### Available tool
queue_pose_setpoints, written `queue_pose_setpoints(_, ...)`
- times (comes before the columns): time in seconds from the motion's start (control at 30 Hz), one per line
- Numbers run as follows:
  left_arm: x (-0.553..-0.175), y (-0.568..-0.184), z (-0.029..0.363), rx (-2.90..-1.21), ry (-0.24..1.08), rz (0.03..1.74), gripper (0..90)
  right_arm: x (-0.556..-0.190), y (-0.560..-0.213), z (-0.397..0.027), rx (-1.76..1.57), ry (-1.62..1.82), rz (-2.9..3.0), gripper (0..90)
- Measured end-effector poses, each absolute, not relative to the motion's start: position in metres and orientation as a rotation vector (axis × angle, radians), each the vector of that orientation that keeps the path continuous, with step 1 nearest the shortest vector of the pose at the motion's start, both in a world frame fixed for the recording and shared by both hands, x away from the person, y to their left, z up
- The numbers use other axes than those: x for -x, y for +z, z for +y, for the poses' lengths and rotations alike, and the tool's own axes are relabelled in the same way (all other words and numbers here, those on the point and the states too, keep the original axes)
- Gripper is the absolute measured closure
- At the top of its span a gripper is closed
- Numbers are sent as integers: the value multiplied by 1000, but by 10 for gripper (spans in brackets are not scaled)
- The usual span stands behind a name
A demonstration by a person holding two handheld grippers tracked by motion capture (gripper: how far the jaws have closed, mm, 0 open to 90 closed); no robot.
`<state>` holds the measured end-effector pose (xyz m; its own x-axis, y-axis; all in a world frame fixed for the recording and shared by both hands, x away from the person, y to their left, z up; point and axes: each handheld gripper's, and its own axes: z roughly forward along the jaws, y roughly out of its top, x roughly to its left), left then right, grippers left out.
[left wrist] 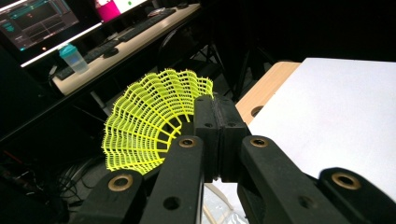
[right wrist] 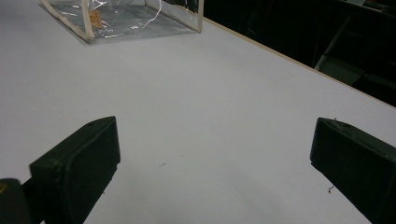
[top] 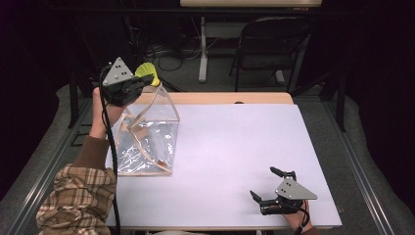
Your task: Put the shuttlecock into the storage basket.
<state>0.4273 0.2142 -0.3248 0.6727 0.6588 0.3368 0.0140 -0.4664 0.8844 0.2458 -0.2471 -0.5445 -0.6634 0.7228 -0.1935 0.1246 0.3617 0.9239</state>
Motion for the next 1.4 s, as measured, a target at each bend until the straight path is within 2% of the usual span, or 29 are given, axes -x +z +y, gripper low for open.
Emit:
queue_pose_setpoints(0.83, -435, -329, 231, -1903, 887, 607, 896, -246, -545, -247, -733, 1305, 2035, 12)
queue_pose_setpoints(1.4, -443, -337, 237, -1909, 871, 653, 896, -246, -544, -247, -733, 1305, 2033, 12)
